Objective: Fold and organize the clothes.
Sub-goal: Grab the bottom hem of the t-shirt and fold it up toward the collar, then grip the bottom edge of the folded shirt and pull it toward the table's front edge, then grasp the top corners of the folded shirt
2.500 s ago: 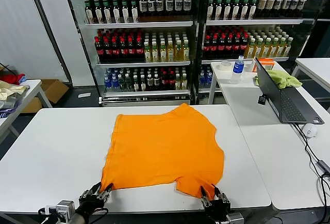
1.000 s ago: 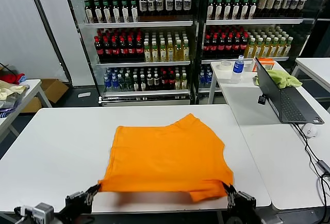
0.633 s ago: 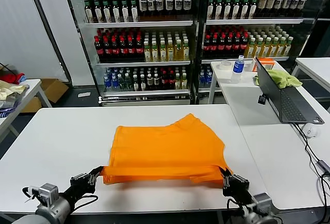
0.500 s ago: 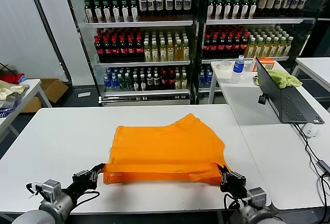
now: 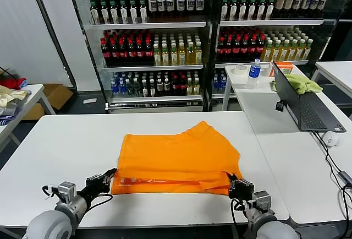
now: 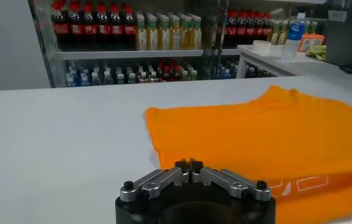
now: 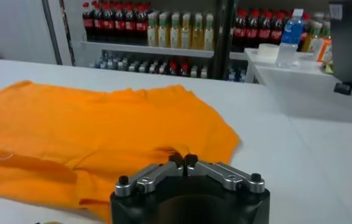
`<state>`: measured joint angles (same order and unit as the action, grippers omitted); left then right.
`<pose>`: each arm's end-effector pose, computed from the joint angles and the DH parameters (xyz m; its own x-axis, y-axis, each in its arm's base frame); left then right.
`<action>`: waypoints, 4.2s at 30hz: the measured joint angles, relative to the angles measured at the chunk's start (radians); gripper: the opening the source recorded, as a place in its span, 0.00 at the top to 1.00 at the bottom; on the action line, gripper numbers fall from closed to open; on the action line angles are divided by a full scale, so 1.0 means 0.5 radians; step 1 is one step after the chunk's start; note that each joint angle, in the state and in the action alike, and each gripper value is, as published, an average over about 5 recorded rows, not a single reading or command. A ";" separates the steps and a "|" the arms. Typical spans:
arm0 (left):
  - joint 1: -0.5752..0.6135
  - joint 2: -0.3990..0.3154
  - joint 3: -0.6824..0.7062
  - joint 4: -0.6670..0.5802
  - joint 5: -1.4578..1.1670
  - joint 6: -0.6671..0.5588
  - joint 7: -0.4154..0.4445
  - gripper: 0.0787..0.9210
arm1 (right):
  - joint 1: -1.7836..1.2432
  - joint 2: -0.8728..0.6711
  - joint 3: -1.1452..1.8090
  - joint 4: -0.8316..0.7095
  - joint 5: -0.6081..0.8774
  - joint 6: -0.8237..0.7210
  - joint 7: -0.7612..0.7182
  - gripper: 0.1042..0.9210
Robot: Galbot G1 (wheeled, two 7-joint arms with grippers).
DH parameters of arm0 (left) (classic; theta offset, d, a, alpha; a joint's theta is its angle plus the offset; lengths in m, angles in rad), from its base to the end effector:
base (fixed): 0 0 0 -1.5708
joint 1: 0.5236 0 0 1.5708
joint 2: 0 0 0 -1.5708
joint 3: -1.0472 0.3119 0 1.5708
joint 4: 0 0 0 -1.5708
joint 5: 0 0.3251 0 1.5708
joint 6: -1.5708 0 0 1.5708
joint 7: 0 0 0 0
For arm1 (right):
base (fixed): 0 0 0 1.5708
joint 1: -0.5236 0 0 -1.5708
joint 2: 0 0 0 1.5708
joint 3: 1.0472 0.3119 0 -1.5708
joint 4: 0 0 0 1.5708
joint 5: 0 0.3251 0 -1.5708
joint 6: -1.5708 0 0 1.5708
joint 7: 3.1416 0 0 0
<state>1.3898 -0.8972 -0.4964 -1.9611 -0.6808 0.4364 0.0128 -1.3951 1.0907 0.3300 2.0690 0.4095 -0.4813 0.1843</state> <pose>0.2319 0.1110 -0.2443 -0.8462 0.2663 0.4616 0.2648 0.9618 -0.0694 0.2075 -0.0236 -0.2499 -0.8833 -0.1753 0.4348 -0.2134 0.9762 -0.0399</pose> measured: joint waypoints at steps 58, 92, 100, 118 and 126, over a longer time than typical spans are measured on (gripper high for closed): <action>0.207 -0.136 0.086 -0.148 0.057 0.264 -0.362 0.86 | -0.241 0.083 0.144 0.021 0.160 -0.030 0.103 0.90; 0.676 0.103 -0.153 -0.539 0.191 0.288 -0.347 0.69 | -0.649 -0.026 0.204 0.444 -0.084 -0.096 0.123 0.66; 0.511 0.160 -0.141 -0.533 0.068 0.283 -0.314 0.41 | -0.478 -0.096 0.217 0.494 -0.006 -0.129 0.132 0.39; -0.391 0.170 0.233 0.179 -0.109 0.145 -0.096 0.12 | 0.808 0.067 -0.278 -0.374 0.249 -0.167 0.199 0.12; -0.767 0.139 0.454 0.576 -0.134 0.085 -0.006 0.12 | 1.267 0.263 -0.474 -0.913 0.247 -0.142 0.188 0.12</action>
<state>1.0065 -0.8278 -0.2694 -1.6732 -0.7479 0.4787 0.0100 -0.7617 1.2222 0.0932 1.6124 0.5333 -0.5521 0.2783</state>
